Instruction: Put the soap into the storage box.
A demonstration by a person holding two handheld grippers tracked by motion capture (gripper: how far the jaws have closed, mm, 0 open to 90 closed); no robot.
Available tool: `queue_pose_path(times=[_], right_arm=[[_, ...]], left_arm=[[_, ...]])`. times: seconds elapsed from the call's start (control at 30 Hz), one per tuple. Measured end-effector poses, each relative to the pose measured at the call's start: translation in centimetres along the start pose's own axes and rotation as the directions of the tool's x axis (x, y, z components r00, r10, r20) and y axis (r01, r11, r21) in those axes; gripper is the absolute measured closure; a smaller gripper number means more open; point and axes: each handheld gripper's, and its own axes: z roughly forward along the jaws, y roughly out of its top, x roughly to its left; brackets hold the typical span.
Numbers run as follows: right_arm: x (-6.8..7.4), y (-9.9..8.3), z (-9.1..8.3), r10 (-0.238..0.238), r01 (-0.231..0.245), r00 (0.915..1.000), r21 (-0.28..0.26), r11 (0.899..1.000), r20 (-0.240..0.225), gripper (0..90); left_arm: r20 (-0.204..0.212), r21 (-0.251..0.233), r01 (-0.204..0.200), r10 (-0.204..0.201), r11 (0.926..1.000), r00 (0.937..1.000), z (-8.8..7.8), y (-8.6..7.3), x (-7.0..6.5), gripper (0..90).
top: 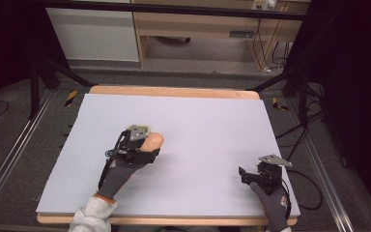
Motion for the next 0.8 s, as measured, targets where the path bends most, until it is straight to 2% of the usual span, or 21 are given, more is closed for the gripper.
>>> queue_pose_path(times=[0.33, 0.6, 0.8], right_arm=[[0.0, 0.0, -0.1, -0.008, 0.008, 1.0000, -0.008, 1.000, -0.001, 8.2], [0.1, 0.1, 0.0, -0.004, 0.004, 1.0000, -0.002, 1.000, -0.001, 8.2], [0.1, 0.1, 0.0, -0.008, 0.008, 1.0000, -0.003, 1.000, -0.001, 8.1]], left_arm=[[-0.050, -0.007, 0.047, -0.047, 0.9989, 0.9976, -0.1, 0.3, 2.2, 31.8], [-0.097, 0.006, 0.093, -0.092, 0.9956, 0.9910, 0.7, 0.1, 3.9, 31.7], [-0.118, -0.006, 0.116, -0.116, 0.9932, 0.9863, 1.0, 0.0, 4.6, 31.7]])
